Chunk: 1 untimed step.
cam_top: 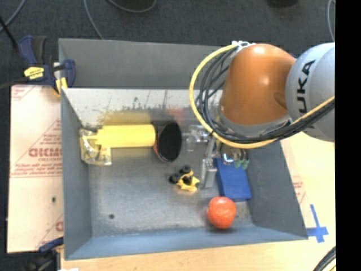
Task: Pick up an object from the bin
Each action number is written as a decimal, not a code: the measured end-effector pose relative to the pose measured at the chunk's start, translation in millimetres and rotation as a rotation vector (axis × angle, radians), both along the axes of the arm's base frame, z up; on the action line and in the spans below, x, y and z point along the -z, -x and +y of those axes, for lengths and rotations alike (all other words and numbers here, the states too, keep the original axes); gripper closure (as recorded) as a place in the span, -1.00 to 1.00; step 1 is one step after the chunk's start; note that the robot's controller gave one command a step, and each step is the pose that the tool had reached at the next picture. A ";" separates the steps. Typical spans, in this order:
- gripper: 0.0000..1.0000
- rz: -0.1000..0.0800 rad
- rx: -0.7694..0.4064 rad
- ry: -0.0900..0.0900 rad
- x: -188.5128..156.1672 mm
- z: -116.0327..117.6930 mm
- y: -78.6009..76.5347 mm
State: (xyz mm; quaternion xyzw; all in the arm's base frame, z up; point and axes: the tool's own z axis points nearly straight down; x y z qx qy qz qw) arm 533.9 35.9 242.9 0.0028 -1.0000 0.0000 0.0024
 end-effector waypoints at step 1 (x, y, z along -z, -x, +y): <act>-1.00 -0.009 0.001 -0.001 -4.7 0.0 -1.3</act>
Offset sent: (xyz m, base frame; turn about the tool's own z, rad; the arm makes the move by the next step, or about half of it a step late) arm 0.0235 -0.0599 -0.1729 0.0906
